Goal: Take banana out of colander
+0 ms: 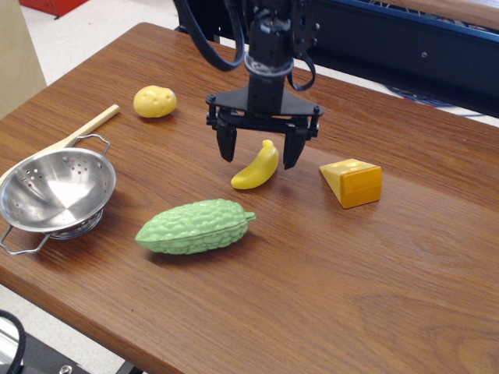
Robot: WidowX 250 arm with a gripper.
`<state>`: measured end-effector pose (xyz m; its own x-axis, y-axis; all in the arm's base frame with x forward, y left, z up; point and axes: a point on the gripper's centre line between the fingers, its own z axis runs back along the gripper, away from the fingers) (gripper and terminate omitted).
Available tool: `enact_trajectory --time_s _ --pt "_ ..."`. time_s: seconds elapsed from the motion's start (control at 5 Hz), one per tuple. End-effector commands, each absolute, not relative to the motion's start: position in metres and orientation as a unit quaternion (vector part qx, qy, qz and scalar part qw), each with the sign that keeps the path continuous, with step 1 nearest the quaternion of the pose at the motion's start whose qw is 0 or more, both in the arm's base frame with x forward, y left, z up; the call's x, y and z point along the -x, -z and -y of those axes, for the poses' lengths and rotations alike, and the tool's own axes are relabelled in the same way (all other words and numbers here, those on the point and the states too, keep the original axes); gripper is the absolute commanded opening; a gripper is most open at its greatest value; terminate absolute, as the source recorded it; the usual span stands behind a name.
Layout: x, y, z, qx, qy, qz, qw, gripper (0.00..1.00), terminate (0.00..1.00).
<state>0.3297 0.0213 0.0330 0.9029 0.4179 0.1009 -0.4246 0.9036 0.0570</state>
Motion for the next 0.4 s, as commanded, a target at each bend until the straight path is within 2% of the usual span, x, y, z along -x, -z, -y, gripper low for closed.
enact_trajectory --time_s 0.0,0.2 --pt "-0.3452 -0.0822 -0.0407 -0.009 -0.223 0.09 0.971 1.0 0.0" --pt "-0.3452 -0.0822 -0.0407 -0.009 -0.223 0.09 0.971 1.0 1.0"
